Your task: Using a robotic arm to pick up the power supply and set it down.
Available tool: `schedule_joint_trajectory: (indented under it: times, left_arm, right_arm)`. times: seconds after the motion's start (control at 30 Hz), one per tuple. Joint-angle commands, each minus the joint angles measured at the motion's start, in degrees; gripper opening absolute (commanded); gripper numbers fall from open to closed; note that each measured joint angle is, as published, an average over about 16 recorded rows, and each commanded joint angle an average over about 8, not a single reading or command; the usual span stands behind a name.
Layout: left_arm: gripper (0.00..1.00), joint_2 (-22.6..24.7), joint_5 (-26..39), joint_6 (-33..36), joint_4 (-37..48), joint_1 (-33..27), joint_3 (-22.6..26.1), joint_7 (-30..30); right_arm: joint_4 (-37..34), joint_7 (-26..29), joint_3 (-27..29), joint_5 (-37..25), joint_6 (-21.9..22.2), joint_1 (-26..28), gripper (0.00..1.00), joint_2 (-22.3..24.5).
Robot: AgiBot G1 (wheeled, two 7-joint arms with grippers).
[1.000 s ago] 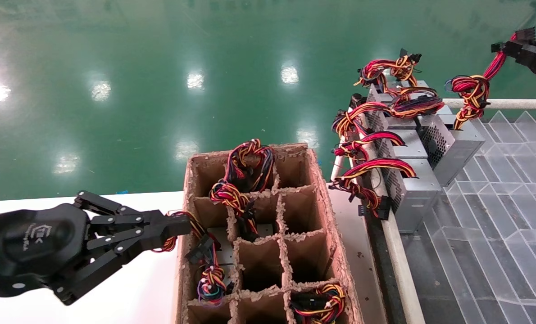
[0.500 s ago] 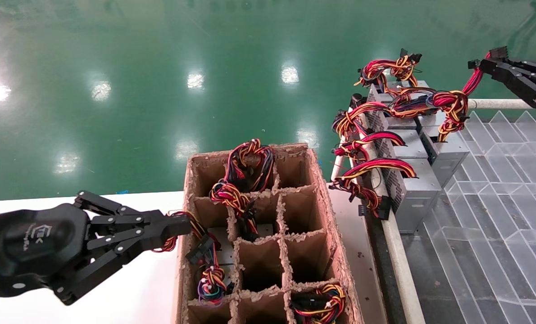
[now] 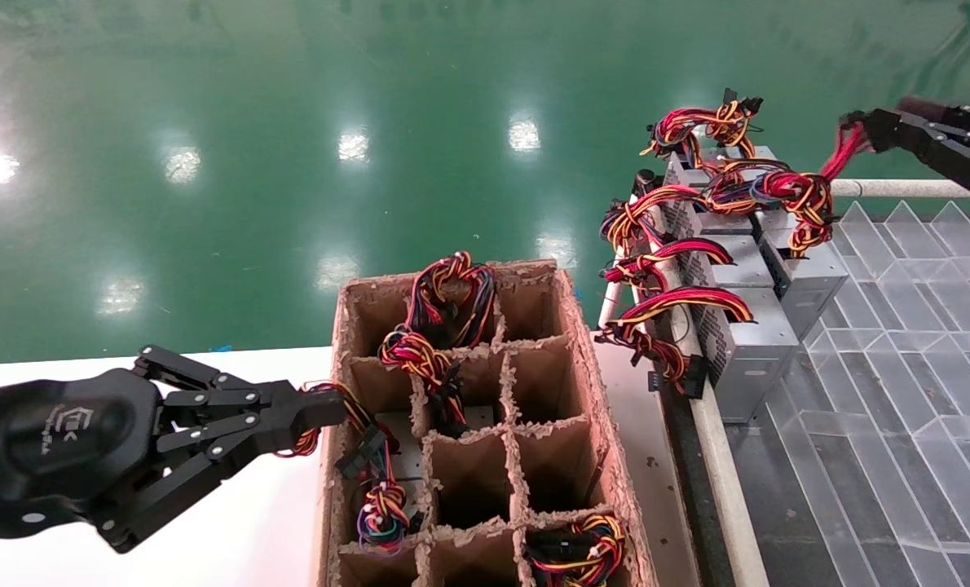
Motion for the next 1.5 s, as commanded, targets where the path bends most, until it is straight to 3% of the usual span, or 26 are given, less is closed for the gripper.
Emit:
schedule_joint_trajectory:
  times: [0.03, 0.37, 1.13, 1.17, 1.4, 1.43, 1.5]
  left_arm:
    - [0.00, 0.00, 0.00, 0.00, 0.00, 0.00, 0.00, 0.00]
    - [0.00, 0.00, 0.00, 0.00, 0.00, 0.00, 0.00, 0.00]
    - [0.00, 0.00, 0.00, 0.00, 0.00, 0.00, 0.00, 0.00]
    - [0.07, 0.00, 0.00, 0.00, 0.00, 0.00, 0.00, 0.00]
    - [0.94, 0.00, 0.00, 0.00, 0.00, 0.00, 0.00, 0.00]
    - [1.00, 0.00, 0.00, 0.00, 0.00, 0.00, 0.00, 0.00]
    - [1.00, 0.00, 0.00, 0.00, 0.00, 0.00, 0.00, 0.00]
  right_arm:
    - [0.22, -0.25, 0.05, 0.07, -0.39, 0.10, 1.00, 0.16]
    - [3.37, -2.17, 1.31, 1.74, -2.87, -1.82, 1.00, 0.95]
    - [31.05, 9.07, 5.54, 6.46, -4.37, -17.75, 1.00, 1.74]
    - [32.31, 9.58, 5.74, 6.69, -4.44, -18.48, 1.00, 1.77]
    - [40.89, 13.05, 7.09, 8.20, -4.94, -23.43, 1.00, 2.02]
    - [42.09, 13.54, 7.28, 8.42, -5.01, -24.12, 1.00, 2.06]
    - [44.57, 14.54, 7.67, 8.86, -5.15, -25.55, 1.00, 2.13]
